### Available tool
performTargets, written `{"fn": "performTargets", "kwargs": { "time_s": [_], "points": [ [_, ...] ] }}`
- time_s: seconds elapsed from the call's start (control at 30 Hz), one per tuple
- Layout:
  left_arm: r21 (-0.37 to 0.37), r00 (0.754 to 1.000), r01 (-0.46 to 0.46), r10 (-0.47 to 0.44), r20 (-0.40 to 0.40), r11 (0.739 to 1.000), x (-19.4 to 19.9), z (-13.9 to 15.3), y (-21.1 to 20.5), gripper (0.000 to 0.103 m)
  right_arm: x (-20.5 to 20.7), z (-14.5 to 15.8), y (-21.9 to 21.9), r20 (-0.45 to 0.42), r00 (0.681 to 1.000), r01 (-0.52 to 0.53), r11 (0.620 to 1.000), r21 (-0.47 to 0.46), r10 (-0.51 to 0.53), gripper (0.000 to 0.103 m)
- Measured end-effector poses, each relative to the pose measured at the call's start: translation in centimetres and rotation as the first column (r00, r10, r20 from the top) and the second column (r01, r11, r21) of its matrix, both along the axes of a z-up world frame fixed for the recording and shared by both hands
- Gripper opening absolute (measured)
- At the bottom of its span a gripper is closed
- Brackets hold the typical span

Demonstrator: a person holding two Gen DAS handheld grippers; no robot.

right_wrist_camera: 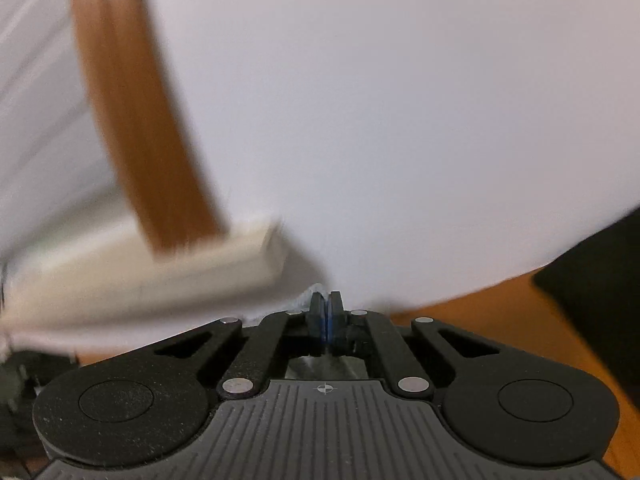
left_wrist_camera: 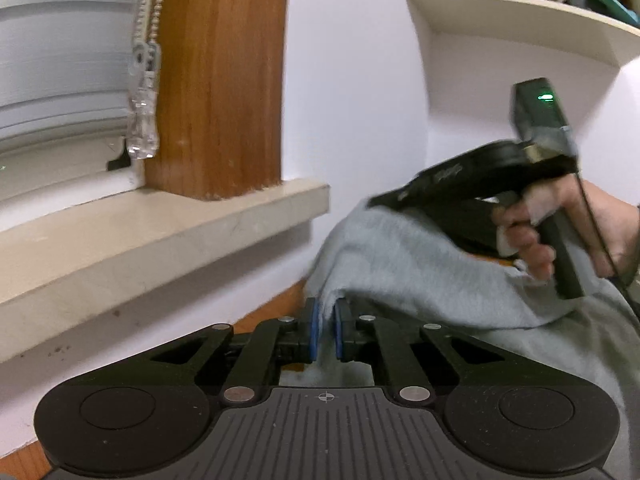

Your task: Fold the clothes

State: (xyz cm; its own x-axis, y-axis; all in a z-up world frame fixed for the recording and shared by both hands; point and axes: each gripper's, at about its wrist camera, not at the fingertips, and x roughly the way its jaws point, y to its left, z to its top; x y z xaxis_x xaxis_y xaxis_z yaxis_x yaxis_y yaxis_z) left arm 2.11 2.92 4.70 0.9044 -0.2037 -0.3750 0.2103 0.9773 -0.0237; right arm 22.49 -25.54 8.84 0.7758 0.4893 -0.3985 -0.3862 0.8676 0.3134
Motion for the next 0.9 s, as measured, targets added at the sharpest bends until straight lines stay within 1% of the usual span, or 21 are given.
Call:
{"fn": "performTargets", "kwargs": {
  "time_s": [0.07,0.17,0.23,0.27,0.3,0.37,0.4,0.43,0.47,0.5,0.57,0.6,0.63,0.7,0.73,0.77,0.87,0.9],
  "points": [
    [0.01,1.0,-0.007,0.007,-0.006,1.0,0.1,-0.1,0.0,0.008,-0.5,0.4,-0.2,0.012,0.999,0.034,0.999,-0.013,-0.034,0.001],
    [0.025,1.0,-0.018,0.018,-0.014,1.0,0.3,-0.4,0.0,0.008,-0.3,-0.2,0.5,-0.035,0.999,0.038,0.998,-0.04,-0.039,0.002],
    [0.041,0.999,-0.031,0.032,-0.029,0.999,0.6,-0.7,0.0,0.008,0.1,-0.7,1.1,-0.085,0.996,0.026,0.997,-0.073,-0.032,0.005],
    [0.043,0.998,-0.034,0.036,-0.043,0.998,0.7,-0.8,0.1,0.009,0.1,-0.9,1.3,-0.091,0.995,0.028,0.995,-0.099,-0.037,0.01],
    [0.045,0.998,-0.036,0.039,-0.056,0.998,0.8,-0.9,0.2,0.009,-0.1,-0.9,0.9,-0.081,0.995,0.04,0.991,-0.126,-0.05,0.012],
    [0.054,0.996,-0.039,0.043,-0.078,0.998,0.9,-1.1,0.3,0.011,-0.5,-1.1,0.1,-0.075,0.996,0.044,0.99,-0.136,-0.054,0.012],
    [0.069,0.996,-0.034,0.04,-0.078,0.997,0.8,-1.0,-0.1,0.012,-0.7,-1.2,-0.3,-0.082,0.996,0.035,0.991,-0.133,-0.047,0.015],
    [0.084,0.996,-0.029,0.036,-0.077,0.996,0.7,-0.9,-0.4,0.017,-0.9,-1.4,-0.6,-0.087,0.996,0.024,0.991,-0.134,-0.035,0.016],
    [0.1,0.997,-0.024,0.032,-0.077,0.995,0.6,-0.8,-0.7,0.021,-1.2,-1.6,-0.8,-0.09,0.996,0.011,0.991,-0.137,-0.024,0.019],
    [0.115,0.997,-0.019,0.028,-0.076,0.993,0.5,-0.7,-1.1,0.022,-1.4,-1.8,-1.0,-0.094,0.996,-0.001,0.99,-0.14,-0.012,0.025],
    [0.146,0.997,-0.009,0.02,-0.075,0.989,0.3,-0.5,-1.8,0.028,-2.2,-2.4,-1.6,-0.106,0.994,-0.023,0.99,-0.139,0.008,0.029],
    [0.161,0.997,-0.004,0.016,-0.075,0.987,0.1,-0.4,-2.1,0.029,-2.5,-2.8,-1.9,-0.113,0.994,-0.028,0.99,-0.136,0.013,0.029],
    [0.176,0.997,0.002,0.012,-0.075,0.984,0.0,-0.3,-2.5,0.033,-2.9,-3.1,-2.3,-0.119,0.993,-0.032,0.991,-0.131,0.017,0.029],
    [0.207,0.997,0.012,0.004,-0.075,0.978,-0.2,-0.1,-3.1,0.041,-3.6,-3.4,-3.1,-0.125,0.992,-0.037,0.991,-0.128,0.021,0.029],
    [0.222,0.997,0.017,0.0,-0.075,0.975,-0.3,0.0,-3.5,0.048,-4.0,-3.2,-3.6,-0.121,0.992,-0.037,0.991,-0.132,0.02,0.029],
    [0.237,0.997,0.022,-0.004,-0.075,0.971,-0.4,0.1,-3.8,0.051,-4.5,-3.1,-4.1,-0.117,0.993,-0.036,0.99,-0.136,0.02,0.029],
    [0.293,0.997,0.037,-0.014,-0.078,0.955,-0.7,0.3,-5.0,0.051,-5.7,-2.6,-5.5,-0.104,0.994,-0.035,0.988,-0.148,0.019,0.03],
    [0.342,0.997,0.041,-0.014,-0.082,0.939,-0.5,0.1,-5.9,0.051,-6.1,-2.5,-6.0,-0.1,0.995,-0.034,0.988,-0.152,0.019,0.031]
  ]
}}
